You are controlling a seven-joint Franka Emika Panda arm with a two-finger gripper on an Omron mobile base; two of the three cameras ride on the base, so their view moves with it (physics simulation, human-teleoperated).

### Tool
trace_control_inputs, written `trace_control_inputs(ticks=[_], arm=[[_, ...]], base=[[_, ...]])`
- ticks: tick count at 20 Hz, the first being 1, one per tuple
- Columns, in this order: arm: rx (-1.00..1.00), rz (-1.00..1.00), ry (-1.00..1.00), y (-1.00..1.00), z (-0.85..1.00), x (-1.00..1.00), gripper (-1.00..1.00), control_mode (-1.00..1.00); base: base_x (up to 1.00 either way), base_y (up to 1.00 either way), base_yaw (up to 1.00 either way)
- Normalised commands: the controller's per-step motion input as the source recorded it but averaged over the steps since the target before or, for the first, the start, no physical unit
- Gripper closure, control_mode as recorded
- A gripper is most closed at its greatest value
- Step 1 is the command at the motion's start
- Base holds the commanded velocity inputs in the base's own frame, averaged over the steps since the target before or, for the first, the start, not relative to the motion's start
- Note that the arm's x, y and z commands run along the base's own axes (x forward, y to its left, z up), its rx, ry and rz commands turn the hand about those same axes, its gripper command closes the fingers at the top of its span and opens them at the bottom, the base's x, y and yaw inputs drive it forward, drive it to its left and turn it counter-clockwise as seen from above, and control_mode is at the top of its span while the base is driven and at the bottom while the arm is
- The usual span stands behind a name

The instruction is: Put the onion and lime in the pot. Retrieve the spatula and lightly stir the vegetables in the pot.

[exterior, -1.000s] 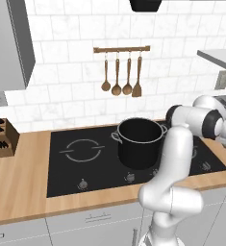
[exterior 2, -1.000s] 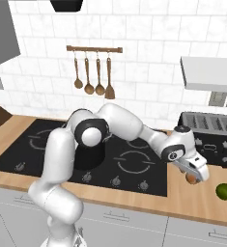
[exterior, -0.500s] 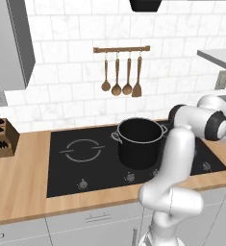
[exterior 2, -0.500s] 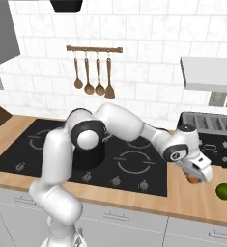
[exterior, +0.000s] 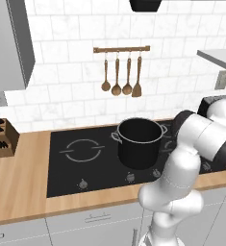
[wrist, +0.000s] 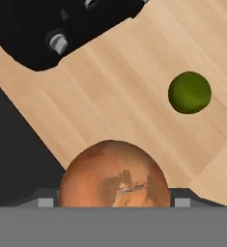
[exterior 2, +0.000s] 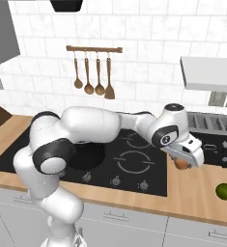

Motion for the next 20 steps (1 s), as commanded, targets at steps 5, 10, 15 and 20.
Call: trace_control_inputs(ticks=[5,10,15,20], arm=[[-0.02,0.13,0.00,0.51,0.54,-0.11,1.00,-1.00],[0.00,0.11,0.03,0.63,0.34,0.02,1.00,-1.00],[0.00,0.13,0.00,0.78,0.37,0.12,1.00,-1.00],[-0.07,0.21,0.00,0.97,0.32,0.37,1.00,-1.00]], base=[[0.00,0.00,0.00],[0.00,0.00,0.00],[0.00,0.00,0.00],[0.00,0.00,0.00]])
